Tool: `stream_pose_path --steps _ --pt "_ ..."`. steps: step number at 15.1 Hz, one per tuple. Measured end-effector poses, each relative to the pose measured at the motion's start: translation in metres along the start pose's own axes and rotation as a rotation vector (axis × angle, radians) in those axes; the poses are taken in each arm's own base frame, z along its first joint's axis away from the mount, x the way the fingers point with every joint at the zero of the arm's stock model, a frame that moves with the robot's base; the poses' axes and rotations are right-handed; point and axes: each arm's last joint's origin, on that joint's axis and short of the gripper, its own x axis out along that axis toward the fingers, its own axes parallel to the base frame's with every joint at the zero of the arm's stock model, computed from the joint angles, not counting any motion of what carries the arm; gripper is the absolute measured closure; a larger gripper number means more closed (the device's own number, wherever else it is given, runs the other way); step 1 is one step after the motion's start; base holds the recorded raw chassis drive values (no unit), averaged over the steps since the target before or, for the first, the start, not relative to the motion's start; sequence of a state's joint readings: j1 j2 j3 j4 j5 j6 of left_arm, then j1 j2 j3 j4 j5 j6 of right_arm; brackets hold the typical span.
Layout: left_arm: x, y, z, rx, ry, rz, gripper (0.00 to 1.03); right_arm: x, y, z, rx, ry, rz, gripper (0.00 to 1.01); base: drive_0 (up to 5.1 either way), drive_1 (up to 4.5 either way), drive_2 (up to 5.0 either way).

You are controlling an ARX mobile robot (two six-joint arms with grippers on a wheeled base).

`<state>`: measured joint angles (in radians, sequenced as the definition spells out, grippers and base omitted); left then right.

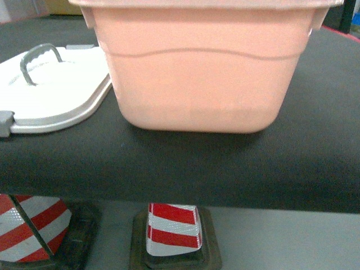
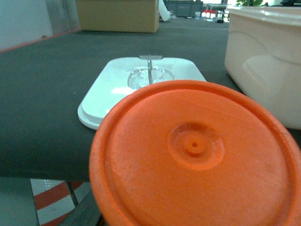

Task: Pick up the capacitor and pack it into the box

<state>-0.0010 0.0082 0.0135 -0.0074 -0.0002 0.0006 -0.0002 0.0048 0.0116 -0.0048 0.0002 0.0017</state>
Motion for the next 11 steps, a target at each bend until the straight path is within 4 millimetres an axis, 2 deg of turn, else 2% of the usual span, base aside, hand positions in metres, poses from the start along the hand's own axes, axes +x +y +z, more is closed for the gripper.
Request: stream_pose_path --steps 11 --pt "0.0000 0.0000 -0.0001 0.000 0.001 -0.001 0.59 0.0000 0.0000 0.0002 0.001 -0.002 0.000 0.03 0.0 0.00 0.0"
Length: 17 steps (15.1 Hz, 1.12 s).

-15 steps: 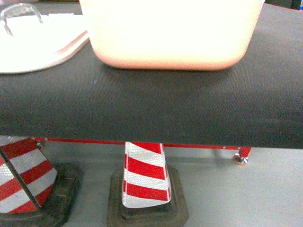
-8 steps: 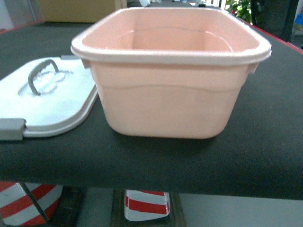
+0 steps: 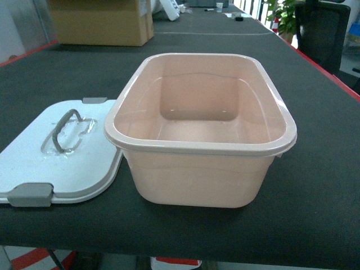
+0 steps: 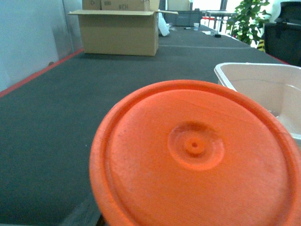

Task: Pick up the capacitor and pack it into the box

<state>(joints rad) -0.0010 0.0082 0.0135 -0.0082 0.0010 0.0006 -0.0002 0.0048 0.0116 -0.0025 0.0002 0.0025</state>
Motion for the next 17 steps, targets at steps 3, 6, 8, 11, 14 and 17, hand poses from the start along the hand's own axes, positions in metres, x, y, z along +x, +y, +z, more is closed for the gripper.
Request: stream_pose_path --steps 3,6,8,11,14,17 --pt "0.0000 0.0000 0.0001 0.000 -0.002 0.001 0.59 0.0000 0.0000 -0.0003 0.000 0.003 0.000 0.03 0.0 0.00 0.0" --pt "0.0000 0.0000 0.0002 0.000 -0.002 0.001 0.59 0.0000 0.0000 -0.0003 0.000 0.003 0.000 0.03 0.0 0.00 0.0" --pt "0.0000 0.0000 0.0002 0.000 -0.002 0.001 0.59 0.0000 0.0000 -0.0003 0.000 0.003 0.000 0.03 0.0 0.00 0.0" --pt "0.0000 0.0000 0.0002 0.000 -0.002 0.001 0.59 0.0000 0.0000 -0.0003 0.000 0.003 0.000 0.03 0.0 0.00 0.0" --pt "0.0000 0.0000 0.0002 0.000 -0.002 0.001 0.59 0.0000 0.0000 -0.0003 0.000 0.003 0.000 0.03 0.0 0.00 0.0" --pt "0.0000 0.0000 0.0002 0.000 -0.002 0.001 0.59 0.0000 0.0000 -0.0003 0.000 0.003 0.000 0.03 0.0 0.00 0.0"
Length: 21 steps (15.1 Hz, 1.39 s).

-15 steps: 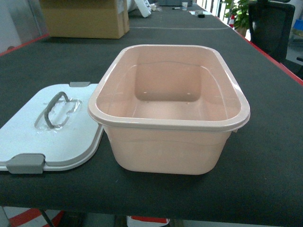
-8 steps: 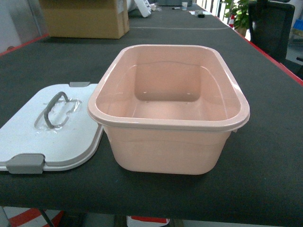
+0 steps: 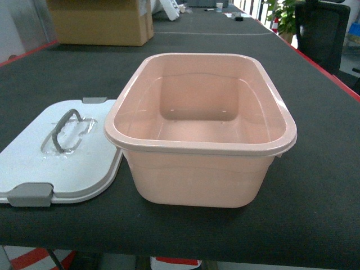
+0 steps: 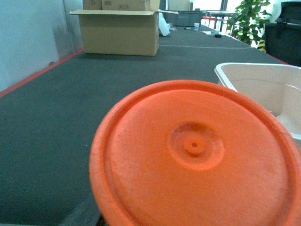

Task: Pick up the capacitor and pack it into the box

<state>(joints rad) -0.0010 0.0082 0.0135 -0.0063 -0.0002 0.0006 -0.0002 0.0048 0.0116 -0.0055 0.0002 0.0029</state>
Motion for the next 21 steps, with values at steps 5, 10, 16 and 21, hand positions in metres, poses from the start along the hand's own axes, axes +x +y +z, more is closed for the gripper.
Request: stream_pose_path --steps 5,10,16,21 --pt "0.006 -0.005 0.011 0.012 -0.099 0.094 0.59 0.000 0.000 0.000 0.000 0.000 0.000 0.03 0.0 0.00 0.0" --pt "0.057 -0.022 0.027 0.002 -0.126 0.068 0.59 0.000 0.000 0.000 0.000 0.000 0.000 0.03 0.0 0.00 0.0" --pt "0.227 -0.114 0.047 -0.065 0.021 -0.138 0.59 0.000 0.000 0.000 0.000 0.000 0.000 0.03 0.0 0.00 0.0" --pt "0.280 -0.191 0.049 -0.119 0.109 -0.265 0.55 0.000 0.000 0.000 0.000 0.000 0.000 0.03 0.0 0.00 0.0"
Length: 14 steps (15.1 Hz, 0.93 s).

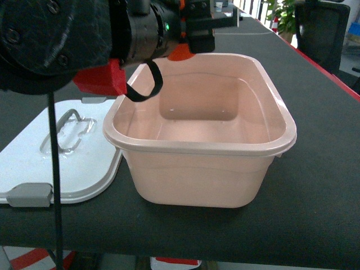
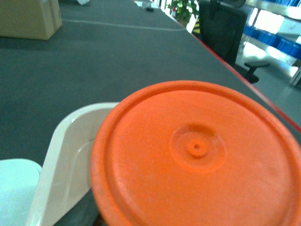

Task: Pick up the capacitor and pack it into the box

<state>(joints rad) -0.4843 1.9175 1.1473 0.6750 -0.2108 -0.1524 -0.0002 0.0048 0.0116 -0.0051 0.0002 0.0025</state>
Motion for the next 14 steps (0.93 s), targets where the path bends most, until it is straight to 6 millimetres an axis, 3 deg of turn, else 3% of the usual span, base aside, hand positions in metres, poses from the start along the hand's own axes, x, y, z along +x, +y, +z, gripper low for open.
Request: stream_pose_path --steps 1,4,7,10,11,14 --pt "0.002 -0.001 -0.008 0.007 0.024 0.004 0.42 0.000 0.000 0.000 0.000 0.000 0.000 0.03 0.0 0.00 0.0" --pt "-0.008 -0.003 0.001 0.001 -0.041 0.007 0.05 0.000 0.000 0.000 0.000 0.000 0.000 0.03 0.0 0.00 0.0" --pt "-0.043 0.022 0.013 0.035 -0.116 0.055 0.05 0.000 0.000 0.000 0.000 0.000 0.000 0.03 0.0 0.00 0.0" --pt "-0.074 0.088 0.022 0.055 -0.165 0.238 0.05 0.000 0.000 0.000 0.000 0.000 0.000 0.03 0.0 0.00 0.0" --pt "-0.075 0.111 0.014 0.061 -0.143 0.323 0.05 0.000 0.000 0.000 0.000 0.000 0.000 0.03 0.0 0.00 0.0" --pt "-0.063 0.147 -0.025 0.065 -0.028 0.423 0.05 0.000 0.000 0.000 0.000 0.000 0.000 0.03 0.0 0.00 0.0"
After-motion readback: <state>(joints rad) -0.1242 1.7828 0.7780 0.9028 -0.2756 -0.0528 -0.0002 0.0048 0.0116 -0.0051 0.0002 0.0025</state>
